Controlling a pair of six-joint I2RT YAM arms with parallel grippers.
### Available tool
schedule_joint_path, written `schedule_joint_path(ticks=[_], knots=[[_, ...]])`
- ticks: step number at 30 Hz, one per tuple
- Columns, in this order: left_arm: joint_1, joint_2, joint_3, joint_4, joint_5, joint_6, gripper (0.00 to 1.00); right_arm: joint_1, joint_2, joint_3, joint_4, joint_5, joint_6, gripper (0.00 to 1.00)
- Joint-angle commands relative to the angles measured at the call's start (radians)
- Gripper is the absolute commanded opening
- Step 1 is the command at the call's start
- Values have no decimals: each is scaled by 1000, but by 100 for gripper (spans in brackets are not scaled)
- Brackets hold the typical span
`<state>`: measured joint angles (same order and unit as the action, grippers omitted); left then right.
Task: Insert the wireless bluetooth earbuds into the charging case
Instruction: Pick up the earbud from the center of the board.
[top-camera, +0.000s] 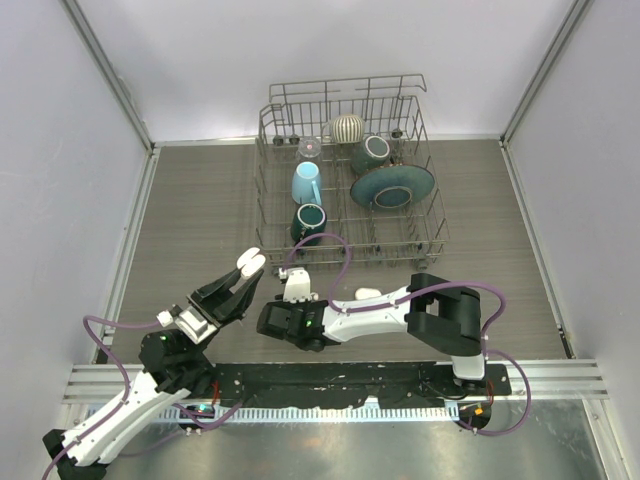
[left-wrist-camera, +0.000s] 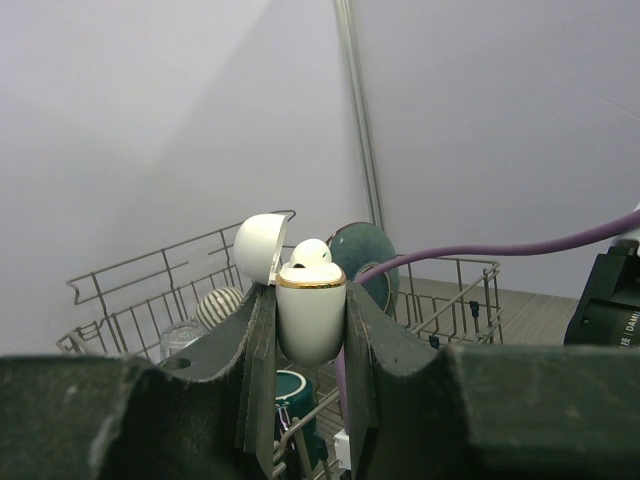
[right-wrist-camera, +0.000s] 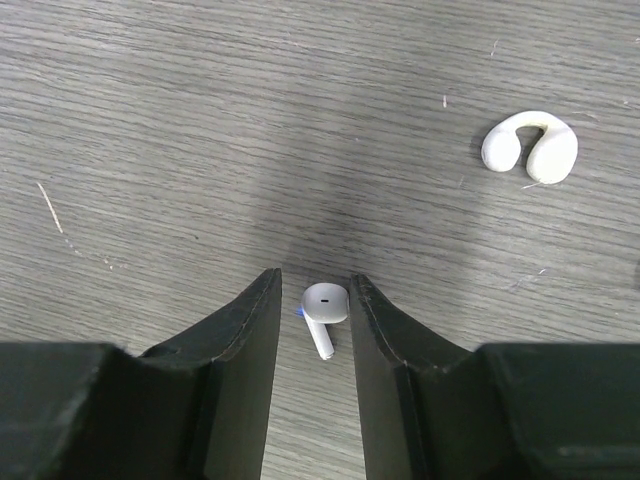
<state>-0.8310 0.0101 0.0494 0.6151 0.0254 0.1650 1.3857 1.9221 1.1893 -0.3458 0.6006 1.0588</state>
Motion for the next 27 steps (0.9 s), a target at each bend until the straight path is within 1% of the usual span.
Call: schedule_joint_path(ticks=[1, 5, 8, 11, 16, 20, 27], knots=[[0, -48, -28, 29, -18, -1, 0, 6, 0, -39, -88, -28, -14, 39], [1, -47, -26, 31, -16, 4, 0, 6, 6, -31, -102, -25, -14, 35], [0, -47, -23, 28, -16, 5, 0, 7, 8, -28, -113, -27, -19, 34], [1, -45, -22, 25, -16, 8, 0, 7, 8, -37, -110, -38, -25, 35], [0, -47, -20, 21, -16, 8, 0, 7, 9, -34, -108, -47, -39, 39], [1, -47, -19, 18, -16, 11, 0, 9, 9, -34, -111, -51, -40, 39], [0, -48, -19, 15, -16, 13, 0, 10, 8, -37, -117, -45, -34, 31]])
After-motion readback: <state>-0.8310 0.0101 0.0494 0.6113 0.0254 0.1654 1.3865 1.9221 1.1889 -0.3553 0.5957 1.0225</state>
